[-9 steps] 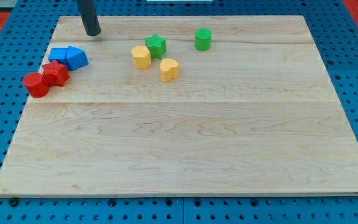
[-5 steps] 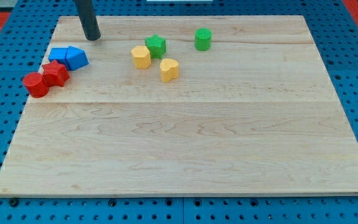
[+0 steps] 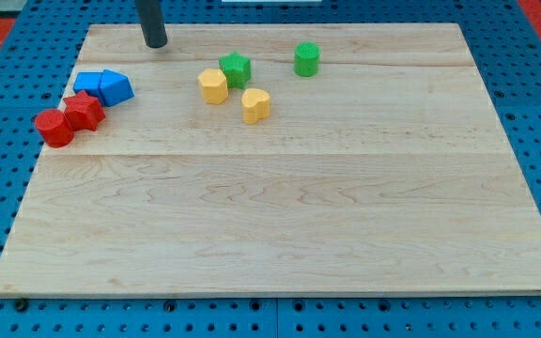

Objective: Move your arm towards the top center

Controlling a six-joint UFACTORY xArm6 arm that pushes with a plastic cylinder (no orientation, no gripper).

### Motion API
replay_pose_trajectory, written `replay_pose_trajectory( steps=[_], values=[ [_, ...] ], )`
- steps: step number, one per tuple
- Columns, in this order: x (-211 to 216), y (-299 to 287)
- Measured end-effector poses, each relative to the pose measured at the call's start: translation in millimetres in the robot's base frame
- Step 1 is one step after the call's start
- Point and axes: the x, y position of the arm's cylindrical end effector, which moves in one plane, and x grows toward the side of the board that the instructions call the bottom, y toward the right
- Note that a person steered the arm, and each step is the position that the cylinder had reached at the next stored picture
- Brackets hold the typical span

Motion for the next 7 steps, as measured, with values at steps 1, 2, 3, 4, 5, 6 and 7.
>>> replay_pose_trajectory(
  steps=[1, 2, 3, 4, 5, 6, 7],
  values=[
    [0.0, 2.1],
    [0.1, 32.6],
    [0.1, 41.0],
    [0.1, 73.4],
    [-3.6, 116.6],
    [-25.4, 125.5],
    [-33.7, 126.3]
  ],
)
